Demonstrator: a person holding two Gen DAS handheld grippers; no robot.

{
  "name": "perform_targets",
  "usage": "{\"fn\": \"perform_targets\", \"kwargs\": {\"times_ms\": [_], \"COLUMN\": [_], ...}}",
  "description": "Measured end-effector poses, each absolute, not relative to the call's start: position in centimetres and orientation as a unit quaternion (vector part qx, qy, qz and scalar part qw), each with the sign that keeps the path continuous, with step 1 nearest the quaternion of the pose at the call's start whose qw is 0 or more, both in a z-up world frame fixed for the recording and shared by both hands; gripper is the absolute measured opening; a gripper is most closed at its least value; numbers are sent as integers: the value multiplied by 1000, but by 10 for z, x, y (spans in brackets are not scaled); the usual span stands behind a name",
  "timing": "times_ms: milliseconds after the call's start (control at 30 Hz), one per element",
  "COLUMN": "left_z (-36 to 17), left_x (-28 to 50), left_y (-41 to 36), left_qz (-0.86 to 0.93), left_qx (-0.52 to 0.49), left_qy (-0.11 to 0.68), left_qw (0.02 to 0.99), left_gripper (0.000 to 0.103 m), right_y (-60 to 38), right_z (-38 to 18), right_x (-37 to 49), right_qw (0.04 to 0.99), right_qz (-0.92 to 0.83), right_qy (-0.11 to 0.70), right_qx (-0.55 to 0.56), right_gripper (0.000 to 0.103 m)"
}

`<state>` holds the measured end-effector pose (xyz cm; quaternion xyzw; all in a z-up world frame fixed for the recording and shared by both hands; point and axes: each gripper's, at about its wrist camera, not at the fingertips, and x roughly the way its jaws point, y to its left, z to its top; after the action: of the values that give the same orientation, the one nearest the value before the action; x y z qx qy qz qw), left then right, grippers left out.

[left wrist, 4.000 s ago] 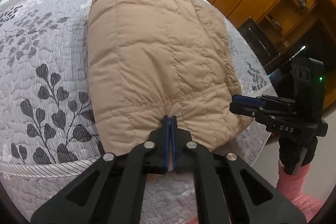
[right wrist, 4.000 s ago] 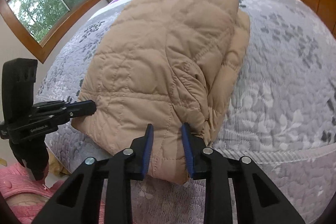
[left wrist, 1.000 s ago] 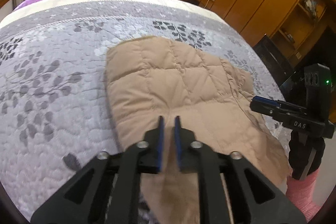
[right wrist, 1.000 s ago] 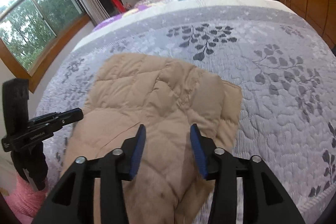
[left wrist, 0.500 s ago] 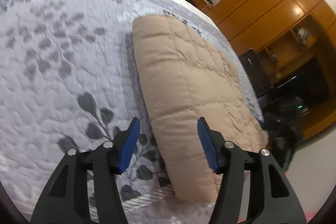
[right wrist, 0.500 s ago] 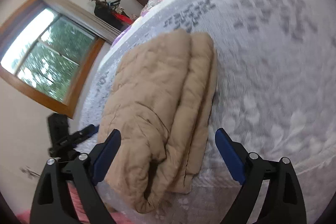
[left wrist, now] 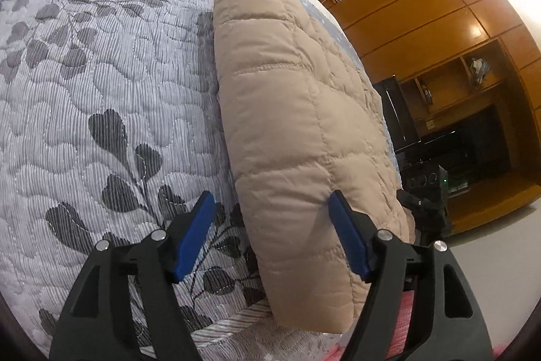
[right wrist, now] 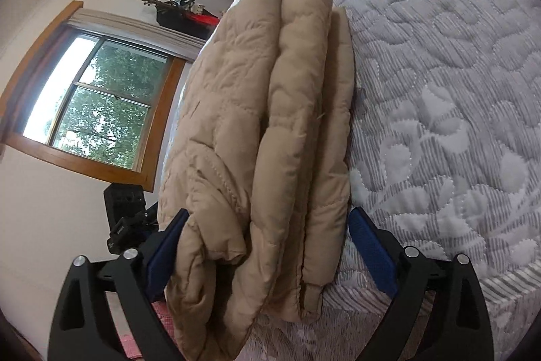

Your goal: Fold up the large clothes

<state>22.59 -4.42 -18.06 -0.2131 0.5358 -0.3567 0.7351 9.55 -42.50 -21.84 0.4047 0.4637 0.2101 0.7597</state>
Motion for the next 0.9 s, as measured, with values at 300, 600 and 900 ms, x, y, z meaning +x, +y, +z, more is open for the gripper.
{"fn": "perform_targets", "kwargs": {"times_ms": [300,600,900], "left_z": [-194,-206,-192], "left_x": [224,225,208], "left_y": [-37,-84,-91], "left_qz": [-395,-425,-426], "left_qx": [-256,-251,-226], "left_qy": [539,546,517], "left_qw": [698,677,708], "left_gripper": [71,86,58], "right_y": [-413,-381,-353], "right_z": [-221,-218,-206], "right_x": [104,124,135], "right_qw": [763,770,778], "right_qz": [216,222,229], "right_qy": [466,466,457], "right_qx": [393,375,364], "right_gripper": [96,98,59]}}
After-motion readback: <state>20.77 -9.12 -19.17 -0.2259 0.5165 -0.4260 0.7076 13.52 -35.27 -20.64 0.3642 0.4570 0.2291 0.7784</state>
